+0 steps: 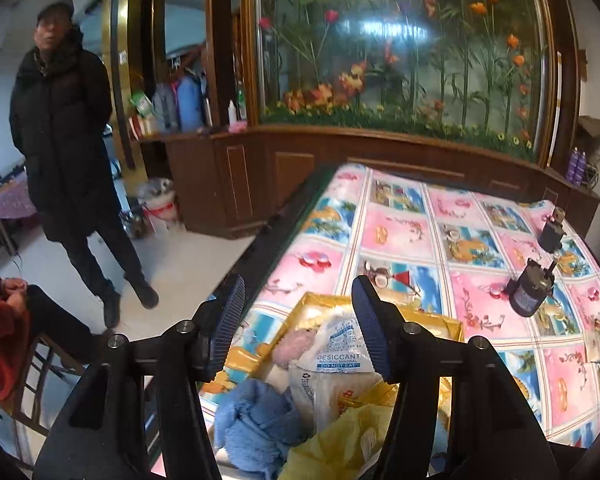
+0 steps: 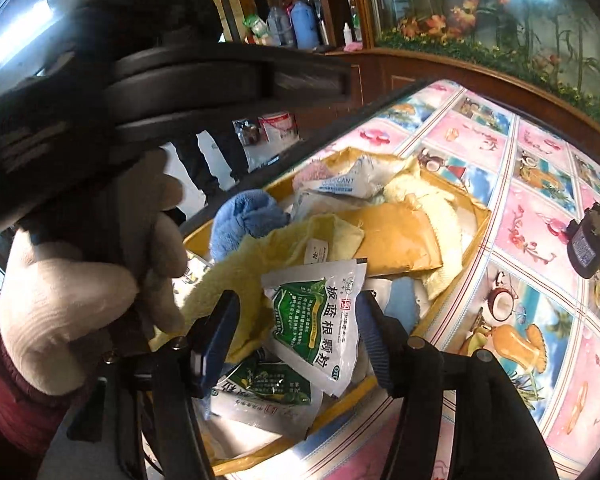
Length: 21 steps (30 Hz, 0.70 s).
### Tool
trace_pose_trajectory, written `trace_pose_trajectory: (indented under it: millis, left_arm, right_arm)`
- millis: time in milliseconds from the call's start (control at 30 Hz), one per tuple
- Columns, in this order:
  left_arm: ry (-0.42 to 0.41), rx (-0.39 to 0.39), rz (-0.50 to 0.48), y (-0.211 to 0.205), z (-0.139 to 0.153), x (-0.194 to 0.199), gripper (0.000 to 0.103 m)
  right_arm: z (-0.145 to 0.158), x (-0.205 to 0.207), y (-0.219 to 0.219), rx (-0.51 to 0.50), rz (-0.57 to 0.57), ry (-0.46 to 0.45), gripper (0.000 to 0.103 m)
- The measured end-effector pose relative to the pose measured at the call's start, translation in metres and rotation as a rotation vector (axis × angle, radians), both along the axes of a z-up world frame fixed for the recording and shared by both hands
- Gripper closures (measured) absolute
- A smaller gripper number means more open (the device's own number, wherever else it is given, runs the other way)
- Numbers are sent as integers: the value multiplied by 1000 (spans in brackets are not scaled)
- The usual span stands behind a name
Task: Organize soft objects
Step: 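Withdraw both open tools from the box back toward the table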
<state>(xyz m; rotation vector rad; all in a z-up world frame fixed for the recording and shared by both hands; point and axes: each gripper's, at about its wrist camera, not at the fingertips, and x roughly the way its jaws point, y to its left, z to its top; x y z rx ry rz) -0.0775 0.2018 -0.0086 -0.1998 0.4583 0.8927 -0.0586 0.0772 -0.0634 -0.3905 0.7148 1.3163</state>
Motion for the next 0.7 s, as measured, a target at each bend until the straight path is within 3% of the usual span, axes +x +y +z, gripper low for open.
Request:
trace_pose_trajectory:
  millis: [267,500,700]
  left_arm:
    - [-19,74,30,-30,18,-18,46]
    - [-45,118,46,-55,29,-35,37]
    - [-48,149,48,-73,34,-40,37]
  right_arm:
    - [5,-9,-20,30,-4,5,43]
    - [6,-1,-27,56,-23,16,43]
    - [5,1,-43,71,-43,32,43]
